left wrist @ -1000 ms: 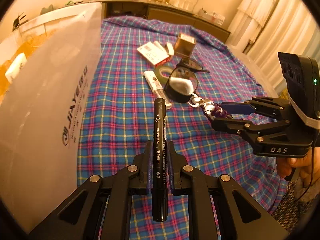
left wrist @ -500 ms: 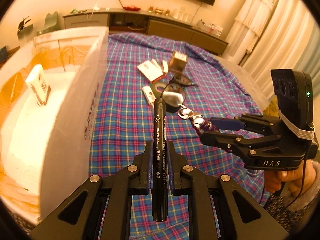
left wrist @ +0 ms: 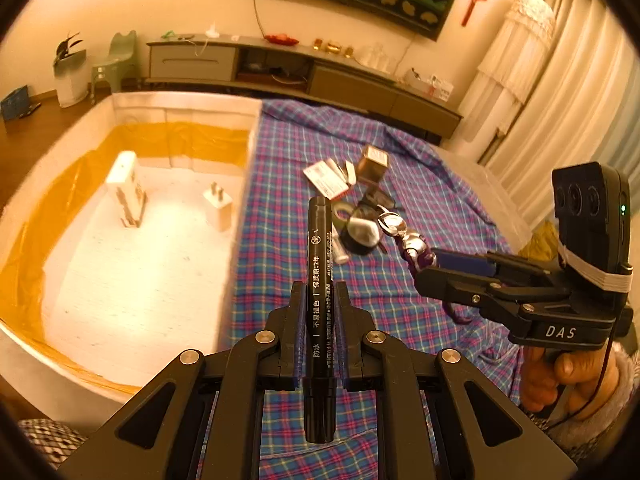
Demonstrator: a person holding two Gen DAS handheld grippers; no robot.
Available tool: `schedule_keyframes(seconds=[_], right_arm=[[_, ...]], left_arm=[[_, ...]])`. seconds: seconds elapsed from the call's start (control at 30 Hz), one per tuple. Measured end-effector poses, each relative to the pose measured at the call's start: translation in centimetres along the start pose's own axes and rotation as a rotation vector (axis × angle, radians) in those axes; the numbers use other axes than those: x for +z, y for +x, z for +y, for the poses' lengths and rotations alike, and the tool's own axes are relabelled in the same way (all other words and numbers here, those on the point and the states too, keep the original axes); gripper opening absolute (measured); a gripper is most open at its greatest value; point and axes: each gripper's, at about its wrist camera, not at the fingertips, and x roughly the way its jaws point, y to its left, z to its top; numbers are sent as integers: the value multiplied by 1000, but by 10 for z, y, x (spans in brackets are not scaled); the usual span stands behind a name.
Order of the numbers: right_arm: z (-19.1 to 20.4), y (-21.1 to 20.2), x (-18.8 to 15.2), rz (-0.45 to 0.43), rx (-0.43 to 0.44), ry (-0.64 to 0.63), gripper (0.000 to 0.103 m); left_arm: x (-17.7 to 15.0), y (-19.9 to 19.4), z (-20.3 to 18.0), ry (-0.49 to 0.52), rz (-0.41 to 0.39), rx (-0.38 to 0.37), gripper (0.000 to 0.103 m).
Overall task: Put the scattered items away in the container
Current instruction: 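Carry the marker and figure over the box and open both tools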
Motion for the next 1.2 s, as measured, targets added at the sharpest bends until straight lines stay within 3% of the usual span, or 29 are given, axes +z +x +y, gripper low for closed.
schedule_keyframes(seconds=[0.6, 0.97, 1.2], right_arm=[[87, 18, 47, -40, 86, -79, 48], [123, 36, 62, -30, 106, -124, 48], [138, 44, 69, -24, 113, -146, 48]], left_arm=[[22, -45, 61, -53, -68, 38, 14], [32, -66, 96, -115, -90, 13, 14], [41, -83, 112, -112, -120, 52, 14]])
